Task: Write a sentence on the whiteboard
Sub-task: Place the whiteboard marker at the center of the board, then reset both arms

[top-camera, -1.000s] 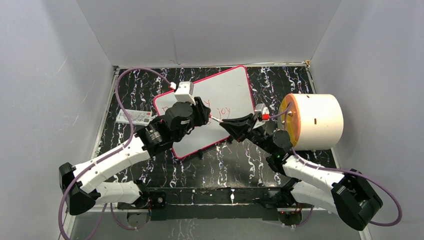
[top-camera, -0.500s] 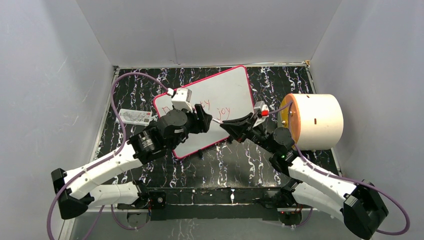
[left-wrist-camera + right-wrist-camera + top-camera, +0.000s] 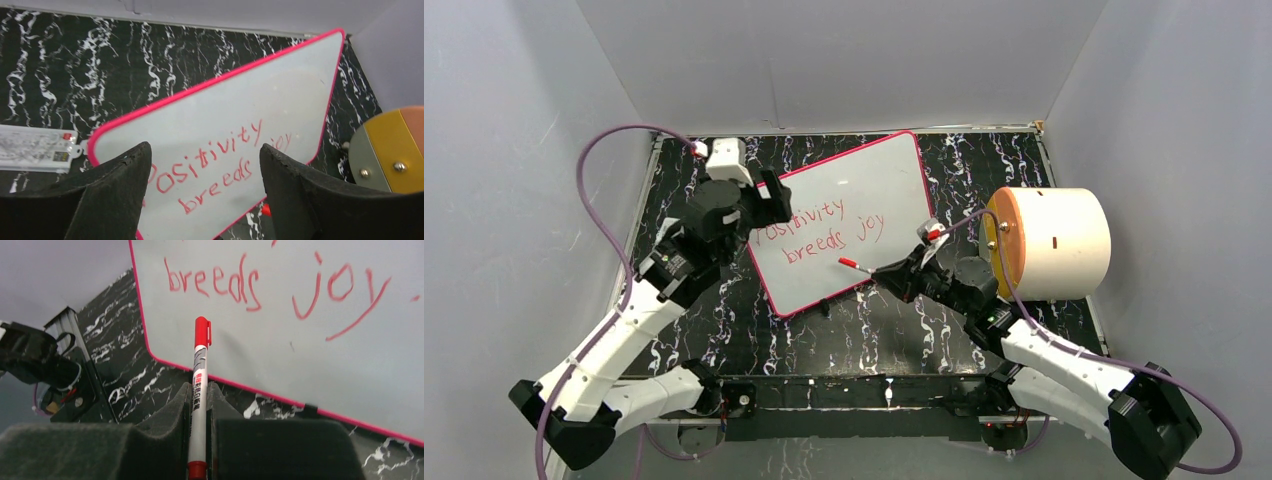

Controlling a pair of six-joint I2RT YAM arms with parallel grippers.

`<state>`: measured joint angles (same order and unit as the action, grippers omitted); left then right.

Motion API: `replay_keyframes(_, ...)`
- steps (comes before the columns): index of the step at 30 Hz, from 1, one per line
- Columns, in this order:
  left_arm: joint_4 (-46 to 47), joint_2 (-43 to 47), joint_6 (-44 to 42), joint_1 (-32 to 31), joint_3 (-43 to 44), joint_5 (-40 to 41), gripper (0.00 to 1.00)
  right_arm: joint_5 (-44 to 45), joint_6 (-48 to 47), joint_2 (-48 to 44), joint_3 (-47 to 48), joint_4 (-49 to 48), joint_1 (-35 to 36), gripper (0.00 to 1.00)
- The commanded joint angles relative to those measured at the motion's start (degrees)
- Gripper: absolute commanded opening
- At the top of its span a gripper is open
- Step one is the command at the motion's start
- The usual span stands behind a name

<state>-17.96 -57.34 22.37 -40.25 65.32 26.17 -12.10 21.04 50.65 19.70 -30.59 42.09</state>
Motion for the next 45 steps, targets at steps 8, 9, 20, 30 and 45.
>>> replay_keyframes(8, 3.9, 8.9, -5.1, 8.1, -4.2, -1.1, 0.79, -5.5, 1.5, 2.7, -7.2, 4.9, -0.1, 0.0)
replay_keyframes(9, 4.5, 11.2, -4.7, 8.2, -5.6, -1.2, 0.79, -5.9, 1.9, 3.6, -7.7, 4.6, -0.1, 0.0)
replay_keyframes(20, 4.4, 29.8, -4.6, 8.2, -20.0, 0.8, 0.84, -3.4, 4.5, 13.4, -10.4, -2.5, -0.1, 0.09)
replay_keyframes(30, 1.8, 43.6, -3.6, 8.1, -29.4, -0.8, 0.85, 1.4, 5.3, 13.7, -11.6, -1.0, -0.1, 0.49)
replay_keyframes(45, 1.3, 57.2, -2.8, 8.2, -31.9, -1.4, 0.85, 31.5, -2.5, -20.1, 7.2, 37.0, -0.1, 0.99)
